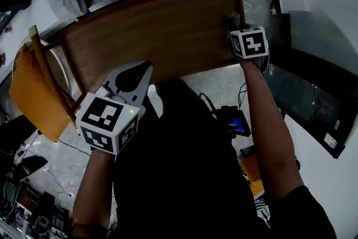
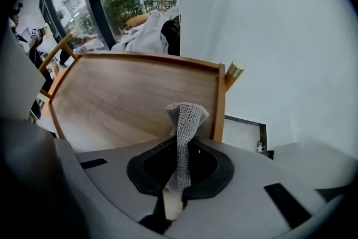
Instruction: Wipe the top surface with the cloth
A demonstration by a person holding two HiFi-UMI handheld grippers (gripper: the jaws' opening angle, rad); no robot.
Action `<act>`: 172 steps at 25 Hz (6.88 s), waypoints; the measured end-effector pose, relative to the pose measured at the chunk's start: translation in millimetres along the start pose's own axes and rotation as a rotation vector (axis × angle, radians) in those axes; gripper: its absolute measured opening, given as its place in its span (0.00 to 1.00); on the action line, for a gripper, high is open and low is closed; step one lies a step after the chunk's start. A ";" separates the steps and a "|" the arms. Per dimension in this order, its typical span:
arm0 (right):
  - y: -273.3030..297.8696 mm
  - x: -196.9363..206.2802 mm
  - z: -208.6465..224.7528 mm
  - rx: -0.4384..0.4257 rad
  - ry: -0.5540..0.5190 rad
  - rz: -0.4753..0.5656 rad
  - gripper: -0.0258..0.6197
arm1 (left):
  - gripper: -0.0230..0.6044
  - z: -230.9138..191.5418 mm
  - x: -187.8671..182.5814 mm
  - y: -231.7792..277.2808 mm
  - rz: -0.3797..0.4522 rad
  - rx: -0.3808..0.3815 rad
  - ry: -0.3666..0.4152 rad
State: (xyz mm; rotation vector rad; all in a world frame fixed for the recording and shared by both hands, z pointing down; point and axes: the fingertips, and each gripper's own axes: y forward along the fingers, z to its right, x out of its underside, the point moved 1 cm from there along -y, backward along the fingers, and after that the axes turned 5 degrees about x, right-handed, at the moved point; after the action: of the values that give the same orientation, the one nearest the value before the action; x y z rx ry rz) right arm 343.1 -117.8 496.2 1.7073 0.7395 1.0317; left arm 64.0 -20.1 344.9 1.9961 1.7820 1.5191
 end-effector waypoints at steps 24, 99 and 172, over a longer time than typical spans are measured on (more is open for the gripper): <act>-80.8 -64.9 -205.8 -0.294 -0.070 0.213 0.10 | 0.05 -44.1 32.5 -110.0 0.134 -0.040 -0.090; -16.1 25.6 -136.1 -0.279 -0.101 0.157 0.10 | 0.05 38.5 75.6 -12.1 -0.063 0.087 -0.038; -47.5 -33.8 -525.2 -0.585 -0.468 0.081 0.10 | 0.05 -71.7 172.4 -234.0 0.080 -0.067 -0.136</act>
State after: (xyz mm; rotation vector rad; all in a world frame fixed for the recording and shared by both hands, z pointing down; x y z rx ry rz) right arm -140.4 92.7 530.2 1.3845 0.0503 0.7554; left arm -179.9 153.5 341.9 2.1064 1.5982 1.4064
